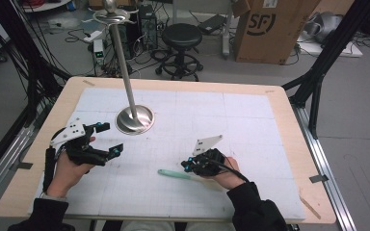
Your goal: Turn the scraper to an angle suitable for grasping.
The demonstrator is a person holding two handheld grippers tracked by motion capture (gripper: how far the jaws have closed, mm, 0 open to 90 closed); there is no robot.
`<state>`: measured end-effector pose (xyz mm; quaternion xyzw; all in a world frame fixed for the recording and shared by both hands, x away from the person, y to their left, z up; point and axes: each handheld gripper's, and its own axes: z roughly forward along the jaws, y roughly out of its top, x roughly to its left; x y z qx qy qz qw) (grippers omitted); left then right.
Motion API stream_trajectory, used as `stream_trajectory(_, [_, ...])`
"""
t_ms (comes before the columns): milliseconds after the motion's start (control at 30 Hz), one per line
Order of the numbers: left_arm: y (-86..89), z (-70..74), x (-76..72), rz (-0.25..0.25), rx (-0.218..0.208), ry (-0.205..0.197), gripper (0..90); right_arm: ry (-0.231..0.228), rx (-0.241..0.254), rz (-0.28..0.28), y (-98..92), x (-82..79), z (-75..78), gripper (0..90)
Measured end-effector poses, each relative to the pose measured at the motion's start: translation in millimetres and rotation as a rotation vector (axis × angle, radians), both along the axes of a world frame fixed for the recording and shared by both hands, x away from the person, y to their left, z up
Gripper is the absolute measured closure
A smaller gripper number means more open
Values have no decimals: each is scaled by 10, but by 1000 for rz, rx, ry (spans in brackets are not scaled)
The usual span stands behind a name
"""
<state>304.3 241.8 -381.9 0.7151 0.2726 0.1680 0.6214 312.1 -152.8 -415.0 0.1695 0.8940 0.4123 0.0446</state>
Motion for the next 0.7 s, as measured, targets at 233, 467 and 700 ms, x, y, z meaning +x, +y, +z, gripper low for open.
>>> stream_trajectory(233, [43, -4, -65, 11, -10, -18, 26, 25, 57, -56, -221, -34, 211, 415])
stream_trajectory(467, [159, -51, -140, 50, -27, -11, 26, 35, -17, -67, -238, -16, 335, 73])
stream_trajectory(700, [232, -46, -184, 70, -41, -12, 26, 38, -165, 7, -71, 25, 311, 2])
